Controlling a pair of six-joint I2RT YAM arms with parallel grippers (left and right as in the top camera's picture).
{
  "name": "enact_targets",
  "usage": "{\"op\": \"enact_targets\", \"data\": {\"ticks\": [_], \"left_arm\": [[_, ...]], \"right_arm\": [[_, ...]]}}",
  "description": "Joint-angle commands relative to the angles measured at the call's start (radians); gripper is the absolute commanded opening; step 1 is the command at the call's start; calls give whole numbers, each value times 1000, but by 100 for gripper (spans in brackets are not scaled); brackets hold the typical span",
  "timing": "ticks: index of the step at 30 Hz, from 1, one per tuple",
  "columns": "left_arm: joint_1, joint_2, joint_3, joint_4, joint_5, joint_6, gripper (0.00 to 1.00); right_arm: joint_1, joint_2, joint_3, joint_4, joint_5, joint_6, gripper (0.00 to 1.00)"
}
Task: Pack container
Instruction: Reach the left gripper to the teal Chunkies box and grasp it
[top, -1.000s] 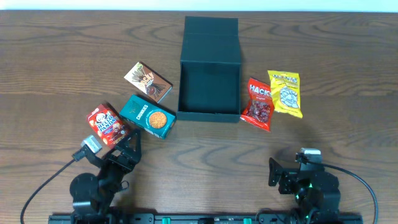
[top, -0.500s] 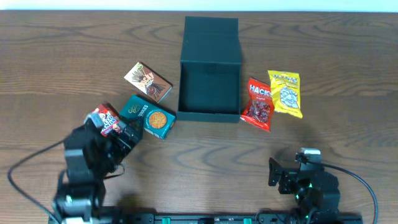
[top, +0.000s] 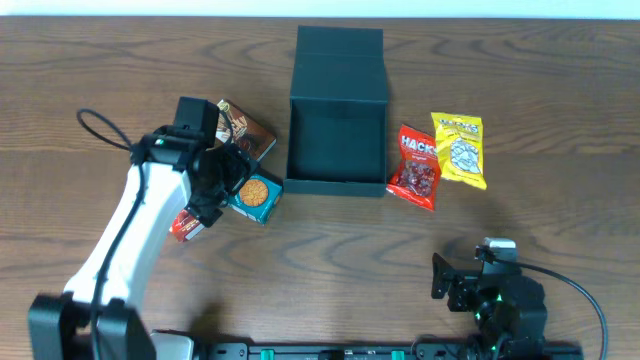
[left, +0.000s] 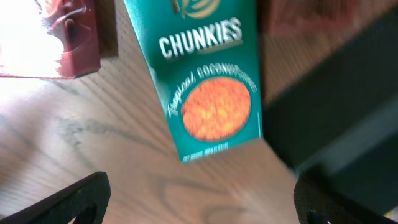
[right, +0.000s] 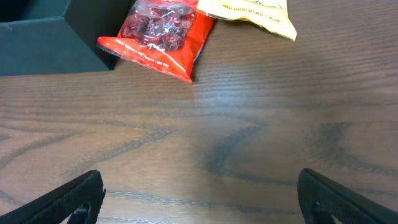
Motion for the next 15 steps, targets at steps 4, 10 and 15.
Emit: {"op": "enact_targets", "data": {"ticks": [4,10,15], "left_arm": [[-4,85,14,124,-23,-210,96],[-4,195,14,195,-13,-213,95],[-8,267,14,208,2,-229,96]], "right_arm": [[-11,-6,-10,-10,-4,15,99],[-11,-6,-10,-10,-4,15,99],[-11,-6,-10,-10,-4,15,99]]}}
